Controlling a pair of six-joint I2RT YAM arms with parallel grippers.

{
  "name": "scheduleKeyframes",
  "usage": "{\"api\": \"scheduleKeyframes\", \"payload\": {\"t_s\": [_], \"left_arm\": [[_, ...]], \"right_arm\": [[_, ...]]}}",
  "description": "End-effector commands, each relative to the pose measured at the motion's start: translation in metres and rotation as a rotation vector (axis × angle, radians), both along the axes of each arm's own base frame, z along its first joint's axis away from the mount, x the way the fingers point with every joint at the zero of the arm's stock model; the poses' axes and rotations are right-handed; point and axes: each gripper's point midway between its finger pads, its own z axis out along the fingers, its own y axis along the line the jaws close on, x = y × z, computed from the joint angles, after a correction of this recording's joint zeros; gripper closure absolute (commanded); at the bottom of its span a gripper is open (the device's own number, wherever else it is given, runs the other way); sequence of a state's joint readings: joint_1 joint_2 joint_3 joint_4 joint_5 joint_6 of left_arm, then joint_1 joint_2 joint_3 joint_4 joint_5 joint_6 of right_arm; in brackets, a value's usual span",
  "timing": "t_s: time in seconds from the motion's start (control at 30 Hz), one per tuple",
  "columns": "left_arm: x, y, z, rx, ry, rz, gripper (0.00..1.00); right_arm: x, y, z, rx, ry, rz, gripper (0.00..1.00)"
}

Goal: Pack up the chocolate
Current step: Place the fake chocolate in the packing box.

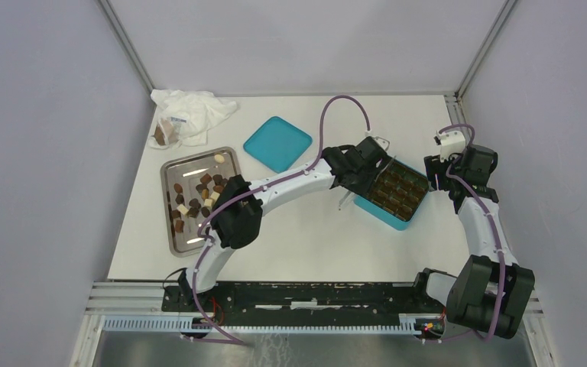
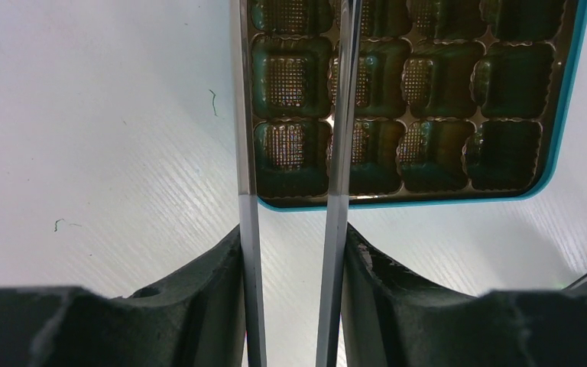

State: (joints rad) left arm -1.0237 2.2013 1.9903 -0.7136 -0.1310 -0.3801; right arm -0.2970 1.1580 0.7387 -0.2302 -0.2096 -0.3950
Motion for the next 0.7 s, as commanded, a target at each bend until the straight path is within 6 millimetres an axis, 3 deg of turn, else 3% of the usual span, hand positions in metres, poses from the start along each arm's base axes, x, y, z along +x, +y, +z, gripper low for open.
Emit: {"api": "scheduleKeyframes", "payload": {"t_s": [0.0, 0.17, 0.43, 0.67], "left_arm": [[0.007, -0.011, 0.022, -0.033, -0.063, -0.027, 0.51], [0.007, -0.011, 0.031, -0.046, -0.075, -0.025, 0.52], [-0.001, -0.009, 0.074, -0.171, -0.115, -0.027, 0.57], [-0.004, 0.035, 0.108, -0.208, -0.172, 0.026, 0.57]], "right_arm": [[0.010, -0.002, 0.030, -0.025, -0.079, 0.017, 0.28], [0.010, -0.002, 0.029, -0.025, -0.077, 0.018, 0.28], [0.010, 0.004, 0.030, -0.011, -0.080, 0.047, 0.28], [0.007, 0.029, 0.040, 0.017, -0.131, 0.190, 0.27]]}}
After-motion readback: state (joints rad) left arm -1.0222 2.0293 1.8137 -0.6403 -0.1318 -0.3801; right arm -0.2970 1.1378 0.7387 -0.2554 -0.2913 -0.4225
